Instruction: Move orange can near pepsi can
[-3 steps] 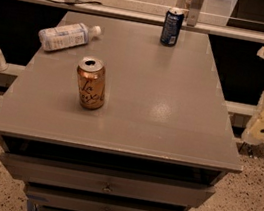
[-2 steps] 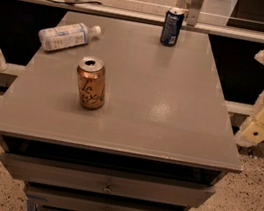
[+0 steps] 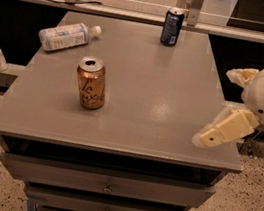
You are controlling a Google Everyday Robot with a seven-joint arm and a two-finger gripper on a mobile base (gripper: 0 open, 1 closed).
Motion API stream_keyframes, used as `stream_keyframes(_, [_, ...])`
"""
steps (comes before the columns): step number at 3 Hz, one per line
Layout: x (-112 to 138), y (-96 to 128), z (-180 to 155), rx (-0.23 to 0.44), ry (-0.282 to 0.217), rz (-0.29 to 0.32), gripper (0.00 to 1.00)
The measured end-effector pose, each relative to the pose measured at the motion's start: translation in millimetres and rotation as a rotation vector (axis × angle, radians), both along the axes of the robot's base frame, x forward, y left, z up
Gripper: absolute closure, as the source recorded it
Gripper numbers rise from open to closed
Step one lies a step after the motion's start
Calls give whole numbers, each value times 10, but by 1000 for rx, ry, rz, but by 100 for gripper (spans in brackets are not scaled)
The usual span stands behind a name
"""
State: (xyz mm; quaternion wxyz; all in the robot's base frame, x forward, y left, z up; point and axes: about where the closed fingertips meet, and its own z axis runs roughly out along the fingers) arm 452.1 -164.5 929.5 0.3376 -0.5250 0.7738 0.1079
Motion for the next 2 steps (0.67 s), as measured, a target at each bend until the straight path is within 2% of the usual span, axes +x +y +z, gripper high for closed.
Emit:
stream_keyframes(1, [244, 505, -117, 190, -70, 41, 0])
stream_keyframes(2, [387, 987, -120, 366, -111, 68, 0])
